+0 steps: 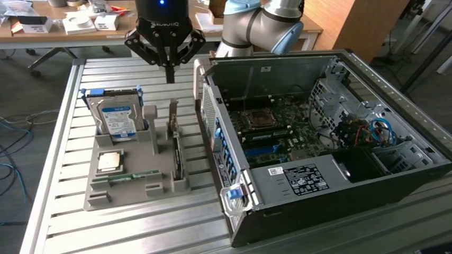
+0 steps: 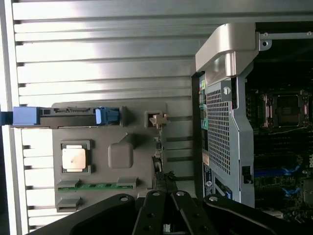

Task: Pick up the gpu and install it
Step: 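Reach for the gpu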

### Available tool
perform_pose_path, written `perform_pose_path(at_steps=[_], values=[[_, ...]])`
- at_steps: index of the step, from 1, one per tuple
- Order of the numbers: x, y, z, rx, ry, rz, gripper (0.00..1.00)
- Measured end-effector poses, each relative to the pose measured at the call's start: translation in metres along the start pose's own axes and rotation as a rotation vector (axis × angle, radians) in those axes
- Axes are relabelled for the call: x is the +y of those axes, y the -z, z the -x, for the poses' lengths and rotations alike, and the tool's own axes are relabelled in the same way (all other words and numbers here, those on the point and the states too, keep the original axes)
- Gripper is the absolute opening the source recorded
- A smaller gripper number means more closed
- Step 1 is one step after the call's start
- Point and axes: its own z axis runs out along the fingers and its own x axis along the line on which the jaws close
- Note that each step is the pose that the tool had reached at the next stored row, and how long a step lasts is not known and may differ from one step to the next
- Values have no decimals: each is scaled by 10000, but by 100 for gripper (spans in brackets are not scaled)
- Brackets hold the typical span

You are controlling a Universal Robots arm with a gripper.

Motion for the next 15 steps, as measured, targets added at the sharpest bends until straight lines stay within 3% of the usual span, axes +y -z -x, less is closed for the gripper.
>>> perform_pose_path(at_steps=[7,15], values=[[-36,2,2,1,-1,0,11],[-263,12,8,1,-1,-1,11]])
